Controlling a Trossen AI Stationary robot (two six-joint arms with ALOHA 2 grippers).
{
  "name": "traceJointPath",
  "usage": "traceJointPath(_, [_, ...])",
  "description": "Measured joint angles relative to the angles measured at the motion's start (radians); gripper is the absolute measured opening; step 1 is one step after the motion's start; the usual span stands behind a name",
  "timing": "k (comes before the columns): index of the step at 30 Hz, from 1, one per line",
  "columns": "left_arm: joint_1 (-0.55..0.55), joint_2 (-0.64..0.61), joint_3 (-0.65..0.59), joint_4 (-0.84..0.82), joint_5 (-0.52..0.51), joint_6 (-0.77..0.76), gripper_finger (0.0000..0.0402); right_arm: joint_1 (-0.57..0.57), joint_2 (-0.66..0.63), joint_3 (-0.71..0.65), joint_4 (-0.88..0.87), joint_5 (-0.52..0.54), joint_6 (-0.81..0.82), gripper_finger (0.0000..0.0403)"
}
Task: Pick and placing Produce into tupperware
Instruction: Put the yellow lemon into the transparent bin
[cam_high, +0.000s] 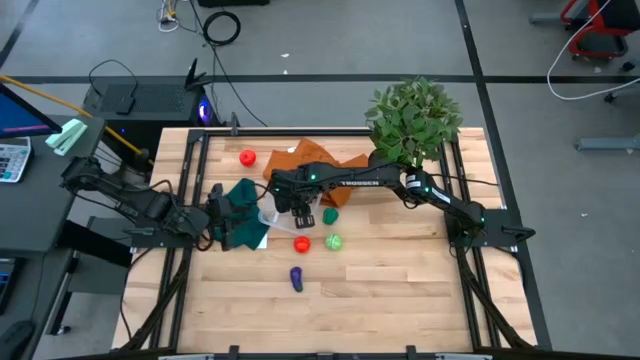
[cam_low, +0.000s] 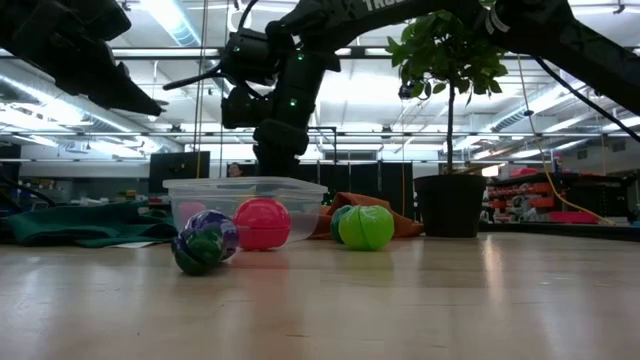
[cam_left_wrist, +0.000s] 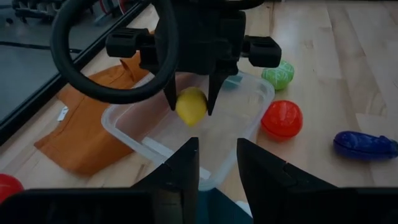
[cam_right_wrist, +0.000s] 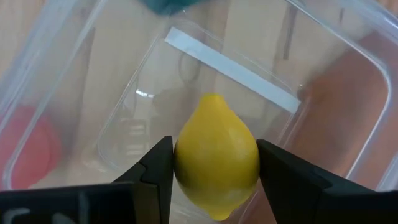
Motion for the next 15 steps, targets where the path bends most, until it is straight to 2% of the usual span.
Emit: traceJointPath(15, [0.000,0.000,0.000,-0.002,0.000,-0.005,0.0112,0.000,0.000,0.000,-0.001,0.000,0.022,0.0157])
